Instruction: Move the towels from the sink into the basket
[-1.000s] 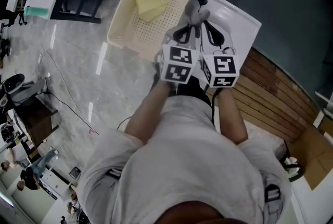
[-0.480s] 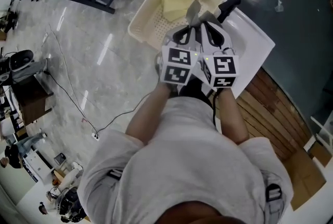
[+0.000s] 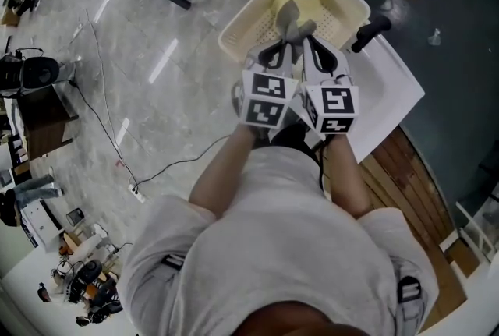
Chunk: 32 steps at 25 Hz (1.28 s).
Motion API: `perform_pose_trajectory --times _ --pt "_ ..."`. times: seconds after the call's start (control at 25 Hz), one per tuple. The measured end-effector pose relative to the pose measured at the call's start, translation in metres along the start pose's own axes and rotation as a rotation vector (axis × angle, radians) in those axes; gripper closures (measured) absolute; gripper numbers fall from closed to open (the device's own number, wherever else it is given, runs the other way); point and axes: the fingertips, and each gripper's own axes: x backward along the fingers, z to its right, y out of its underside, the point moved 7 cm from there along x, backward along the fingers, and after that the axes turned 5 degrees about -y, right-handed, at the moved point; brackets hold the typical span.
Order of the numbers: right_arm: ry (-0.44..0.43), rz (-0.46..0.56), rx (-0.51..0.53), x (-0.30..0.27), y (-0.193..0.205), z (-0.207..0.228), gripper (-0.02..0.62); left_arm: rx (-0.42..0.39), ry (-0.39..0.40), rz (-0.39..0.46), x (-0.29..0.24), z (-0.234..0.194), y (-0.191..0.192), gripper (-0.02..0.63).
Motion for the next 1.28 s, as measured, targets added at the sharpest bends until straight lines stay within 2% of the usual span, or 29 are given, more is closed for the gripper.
perform_pose_trajectory --times 0.56,0.88,1.28 --pt "0.028 -0.023 -0.033 -0.03 -0.002 0.01 0.589 -0.01 0.048 -0.07 -0.031 -0.016 0.0 0.575" --pt "0.061 -0.015 -0.074 -0.045 -0.002 0.027 0.589 -0.05 0.091 -0.122 -0.056 -0.016 -0.001 0.575" --pt "0.118 -0.016 -0.107 -0.055 -0.002 0.047 0.589 -0.059 0.17 -0.209 -0.095 -0.017 0.007 0.575"
